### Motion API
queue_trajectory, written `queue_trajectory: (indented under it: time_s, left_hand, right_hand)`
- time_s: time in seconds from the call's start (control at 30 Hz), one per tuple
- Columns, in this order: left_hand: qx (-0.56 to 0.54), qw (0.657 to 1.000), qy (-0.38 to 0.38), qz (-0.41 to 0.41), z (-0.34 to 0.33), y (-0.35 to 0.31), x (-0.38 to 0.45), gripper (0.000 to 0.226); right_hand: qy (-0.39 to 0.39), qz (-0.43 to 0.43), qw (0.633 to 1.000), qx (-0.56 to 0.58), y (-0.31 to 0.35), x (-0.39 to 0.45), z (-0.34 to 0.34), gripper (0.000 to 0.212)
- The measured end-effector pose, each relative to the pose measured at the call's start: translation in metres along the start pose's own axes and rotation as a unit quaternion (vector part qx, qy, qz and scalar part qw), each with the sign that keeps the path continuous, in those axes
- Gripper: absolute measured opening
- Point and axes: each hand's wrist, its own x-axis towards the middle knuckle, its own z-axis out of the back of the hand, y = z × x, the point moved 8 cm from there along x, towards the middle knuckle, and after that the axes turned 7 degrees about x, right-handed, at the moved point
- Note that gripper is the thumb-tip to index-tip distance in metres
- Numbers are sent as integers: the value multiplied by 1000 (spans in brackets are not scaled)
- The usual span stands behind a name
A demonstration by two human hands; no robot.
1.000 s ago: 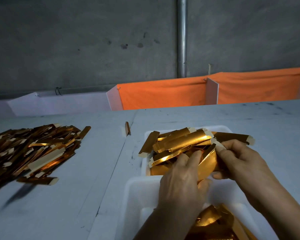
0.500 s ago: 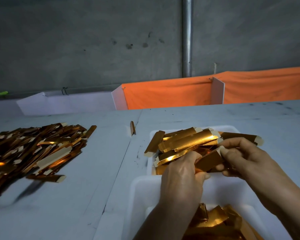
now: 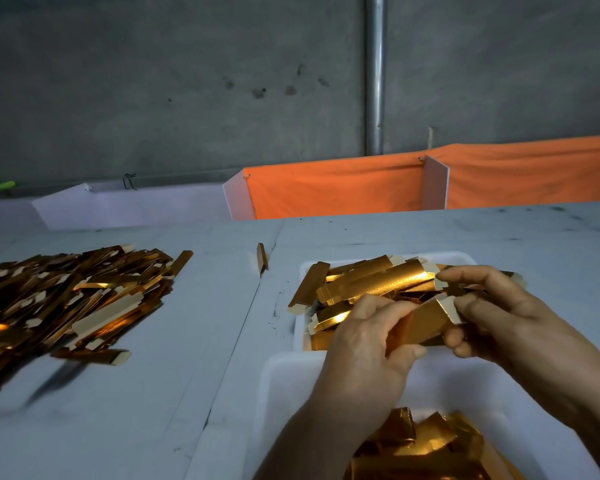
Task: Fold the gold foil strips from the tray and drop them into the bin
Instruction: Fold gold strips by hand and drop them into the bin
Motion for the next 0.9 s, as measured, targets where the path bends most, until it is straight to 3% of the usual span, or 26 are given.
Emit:
queue_trajectory:
  time_s: [0.13,0.37,0.57,0.9]
  left_hand:
    - [-25,999,24,21,3,8,1,48]
    - [-96,993,64,31,0,11,-2,45]
    - [-125,989,70,36,-1,17,-1,43]
    - [-128,988,79,35,-5,19,0,42]
  right_hand:
    - [43,21,998,-46,6,-3,-7,32]
    - [41,78,992,-91,20,-7,-9,34]
    - [94,39,988,-113,18,-11,-17,28]
    - [96,7,989,-112,11,-10,-20,17]
